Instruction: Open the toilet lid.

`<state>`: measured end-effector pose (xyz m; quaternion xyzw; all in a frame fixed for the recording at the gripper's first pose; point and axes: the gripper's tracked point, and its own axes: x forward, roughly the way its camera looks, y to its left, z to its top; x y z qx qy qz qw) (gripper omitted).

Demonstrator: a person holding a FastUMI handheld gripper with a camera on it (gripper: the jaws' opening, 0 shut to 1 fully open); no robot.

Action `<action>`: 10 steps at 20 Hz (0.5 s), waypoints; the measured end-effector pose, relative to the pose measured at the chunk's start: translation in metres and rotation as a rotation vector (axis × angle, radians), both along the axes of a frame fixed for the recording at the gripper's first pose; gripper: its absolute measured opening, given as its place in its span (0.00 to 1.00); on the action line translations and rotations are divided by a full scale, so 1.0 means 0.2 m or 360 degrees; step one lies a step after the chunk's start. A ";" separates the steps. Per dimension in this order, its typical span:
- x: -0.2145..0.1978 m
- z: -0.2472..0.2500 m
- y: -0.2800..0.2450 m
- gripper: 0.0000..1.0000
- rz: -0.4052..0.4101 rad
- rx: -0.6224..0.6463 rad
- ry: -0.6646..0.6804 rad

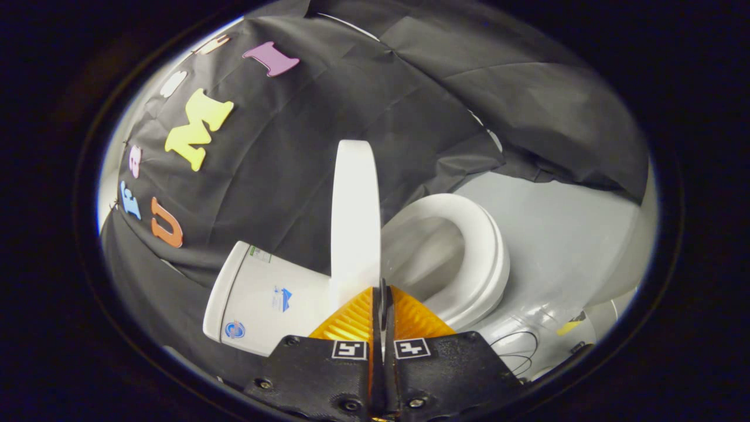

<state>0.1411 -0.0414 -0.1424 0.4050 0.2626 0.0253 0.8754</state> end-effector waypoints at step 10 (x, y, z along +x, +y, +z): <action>-0.02 0.10 0.07 0.04 0.0007 -0.0113 -0.0017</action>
